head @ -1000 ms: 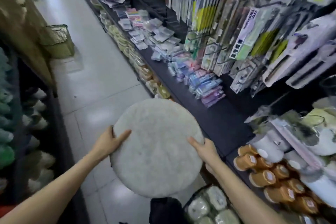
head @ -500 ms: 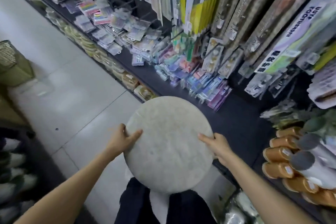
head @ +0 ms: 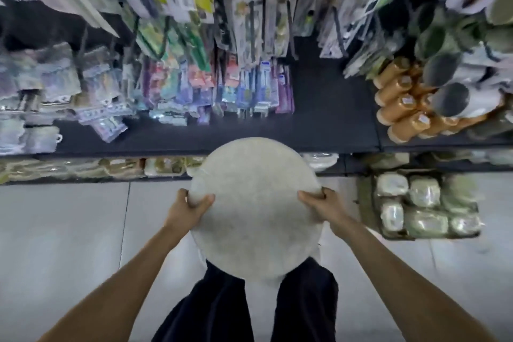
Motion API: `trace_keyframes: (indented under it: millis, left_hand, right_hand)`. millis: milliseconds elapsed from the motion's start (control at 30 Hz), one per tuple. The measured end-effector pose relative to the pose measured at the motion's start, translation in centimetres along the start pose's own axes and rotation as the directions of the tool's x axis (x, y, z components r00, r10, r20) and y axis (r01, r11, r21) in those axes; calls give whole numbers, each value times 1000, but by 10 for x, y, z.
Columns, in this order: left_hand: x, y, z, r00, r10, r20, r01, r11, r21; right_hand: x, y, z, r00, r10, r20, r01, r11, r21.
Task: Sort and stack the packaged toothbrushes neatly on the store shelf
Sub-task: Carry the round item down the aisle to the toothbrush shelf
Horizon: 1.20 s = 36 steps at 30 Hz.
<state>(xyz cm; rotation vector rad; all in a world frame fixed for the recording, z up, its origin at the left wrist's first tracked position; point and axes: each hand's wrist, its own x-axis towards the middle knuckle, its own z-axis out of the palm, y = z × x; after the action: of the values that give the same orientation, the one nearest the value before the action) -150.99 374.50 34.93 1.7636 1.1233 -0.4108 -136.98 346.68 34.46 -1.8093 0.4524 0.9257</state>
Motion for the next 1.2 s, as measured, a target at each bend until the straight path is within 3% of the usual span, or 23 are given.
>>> trace_keyframes:
  millis: [167, 467, 867, 1200]
  left_hand:
    - [21, -32, 12, 996, 19, 83, -24, 998, 51]
    - [23, -116, 55, 999, 30, 42, -34, 996, 79]
    - [52, -188, 111, 984, -122, 126, 119, 992, 36]
    - [122, -286, 185, 989, -71, 132, 74, 997, -22]
  right_hand:
    - [8, 54, 10, 996, 73, -44, -72, 997, 17]
    - [28, 144, 10, 1000, 25, 6, -25, 998, 53]
    - [77, 226, 23, 985, 173, 26, -172, 984, -42]
    - [162, 335, 60, 996, 95, -4, -94, 984, -154]
